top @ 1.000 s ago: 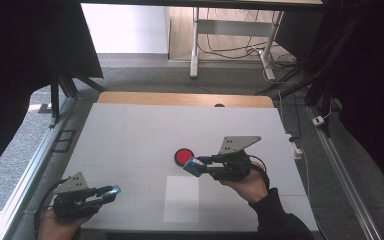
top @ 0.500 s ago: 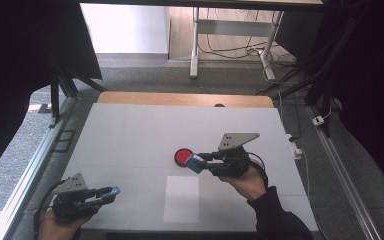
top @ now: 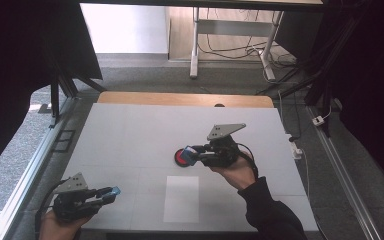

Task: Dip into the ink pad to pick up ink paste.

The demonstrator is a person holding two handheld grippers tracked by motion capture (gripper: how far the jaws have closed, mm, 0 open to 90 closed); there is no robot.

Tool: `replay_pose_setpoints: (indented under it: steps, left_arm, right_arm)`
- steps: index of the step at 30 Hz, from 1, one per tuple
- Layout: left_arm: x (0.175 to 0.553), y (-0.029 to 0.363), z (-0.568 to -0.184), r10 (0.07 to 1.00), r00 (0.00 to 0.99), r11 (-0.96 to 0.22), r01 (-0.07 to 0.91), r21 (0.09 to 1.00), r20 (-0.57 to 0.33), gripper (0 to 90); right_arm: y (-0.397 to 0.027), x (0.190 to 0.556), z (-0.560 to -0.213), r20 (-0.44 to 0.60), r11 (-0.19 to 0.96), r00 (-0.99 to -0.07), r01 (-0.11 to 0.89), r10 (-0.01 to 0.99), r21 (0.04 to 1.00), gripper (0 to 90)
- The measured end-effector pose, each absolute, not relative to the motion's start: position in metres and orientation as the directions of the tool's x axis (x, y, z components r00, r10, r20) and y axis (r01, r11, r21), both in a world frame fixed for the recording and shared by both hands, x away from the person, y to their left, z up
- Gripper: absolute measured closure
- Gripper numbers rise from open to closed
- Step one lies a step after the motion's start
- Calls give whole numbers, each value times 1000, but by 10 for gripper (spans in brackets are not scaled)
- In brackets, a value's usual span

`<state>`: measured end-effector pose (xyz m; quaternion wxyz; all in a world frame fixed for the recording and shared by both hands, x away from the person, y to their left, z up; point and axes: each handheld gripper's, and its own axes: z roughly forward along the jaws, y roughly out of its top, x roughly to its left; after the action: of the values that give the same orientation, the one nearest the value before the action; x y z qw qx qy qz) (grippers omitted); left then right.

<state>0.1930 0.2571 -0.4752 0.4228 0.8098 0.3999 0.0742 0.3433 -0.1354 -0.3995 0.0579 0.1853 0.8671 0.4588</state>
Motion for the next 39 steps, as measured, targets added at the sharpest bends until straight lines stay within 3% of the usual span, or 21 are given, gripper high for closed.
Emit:
replay_pose_setpoints:
  steps: [39]
  left_arm:
    - [194,256,-475,715,667,-330,588,739,-211,682]
  right_arm:
    - [-104,402,-447,22,621,-885,345,466,704,716]
